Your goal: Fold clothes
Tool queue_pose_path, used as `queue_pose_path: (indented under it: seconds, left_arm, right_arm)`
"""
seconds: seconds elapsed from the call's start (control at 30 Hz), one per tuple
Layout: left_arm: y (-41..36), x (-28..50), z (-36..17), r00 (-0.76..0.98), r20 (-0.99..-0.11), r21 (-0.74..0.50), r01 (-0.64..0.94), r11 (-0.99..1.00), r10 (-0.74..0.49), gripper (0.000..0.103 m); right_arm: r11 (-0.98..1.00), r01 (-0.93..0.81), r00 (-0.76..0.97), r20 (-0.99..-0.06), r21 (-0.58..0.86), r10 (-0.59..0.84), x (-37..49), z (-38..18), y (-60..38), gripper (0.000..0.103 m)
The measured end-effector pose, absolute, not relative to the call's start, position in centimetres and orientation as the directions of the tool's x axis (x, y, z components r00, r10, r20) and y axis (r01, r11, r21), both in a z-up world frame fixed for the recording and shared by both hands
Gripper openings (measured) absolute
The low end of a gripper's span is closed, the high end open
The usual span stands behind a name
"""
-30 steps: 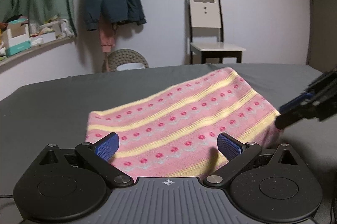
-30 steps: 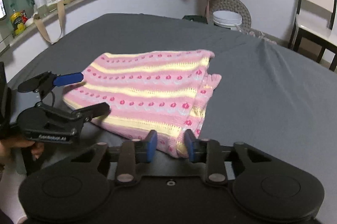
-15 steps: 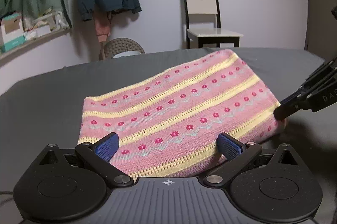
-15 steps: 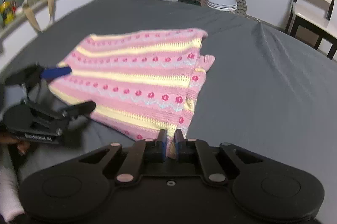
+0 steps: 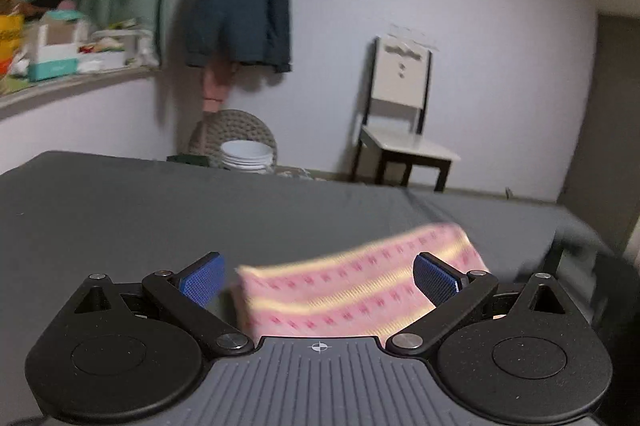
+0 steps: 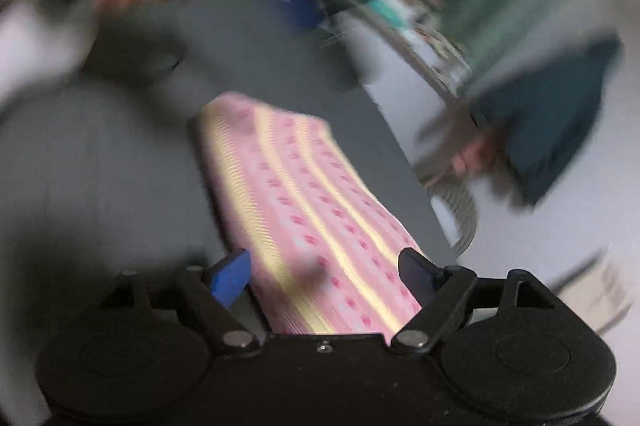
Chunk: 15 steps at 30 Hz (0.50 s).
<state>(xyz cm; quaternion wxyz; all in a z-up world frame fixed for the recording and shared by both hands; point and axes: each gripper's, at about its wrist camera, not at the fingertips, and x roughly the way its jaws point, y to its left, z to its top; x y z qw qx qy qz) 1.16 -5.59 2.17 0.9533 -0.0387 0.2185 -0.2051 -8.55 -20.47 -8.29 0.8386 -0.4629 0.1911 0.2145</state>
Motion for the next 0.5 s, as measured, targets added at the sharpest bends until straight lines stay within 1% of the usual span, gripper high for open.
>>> queue_pose_path:
  seconds: [0.07, 0.13, 0.3, 0.33, 0.4, 0.43, 0.5]
  left_arm:
    - [-4.7, 1.5, 3.3, 0.823, -0.406, -0.144, 0.373, 0.917, -0.398, 0.101]
    - [-4.6, 1.7, 4.1, 0.821, -0.427, -0.055, 0.394, 0.918, -0.378, 0.101]
    - [-6.3, 1.9, 4.7, 0.83, -0.456, 0.27, 0.474, 0.838, -0.323, 0.101]
    - [-6.7, 2.0, 4.6, 0.832, -0.456, 0.332, 0.488, 0.807, -0.316, 0.101]
    - [-7.7, 1.9, 4.1, 0.845, -0.44, 0.46, 0.504, 0.731, -0.304, 0.101]
    - [-8.4, 1.7, 3.8, 0.849, -0.432, 0.52, 0.511, 0.684, -0.306, 0.101]
    - [-9.6, 1.5, 3.1, 0.833, -0.443, 0.609, 0.55, 0.571, -0.331, 0.101]
  right_arm:
    - [0.41, -0.557, 0.827, -0.526, -0.722, 0.197, -8.3, -9.3, -18.3, 0.083]
    - [0.379, -0.57, 0.819, -0.539, -0.729, 0.196, -7.8, -9.7, -16.2, 0.083]
    - [0.346, -0.57, 0.817, -0.556, -0.745, 0.15, -6.3, -11.2, -12.4, 0.084]
    - [0.331, -0.555, 0.828, -0.546, -0.763, 0.131, -6.1, -12.0, -12.0, 0.086]
    - [0.338, -0.519, 0.851, -0.51, -0.785, 0.124, -5.8, -13.0, -11.6, 0.095]
    - [0.36, -0.507, 0.858, -0.498, -0.783, 0.126, -5.4, -13.0, -11.8, 0.101]
    - [0.405, -0.483, 0.871, -0.474, -0.777, 0.129, -4.8, -13.0, -12.0, 0.102]
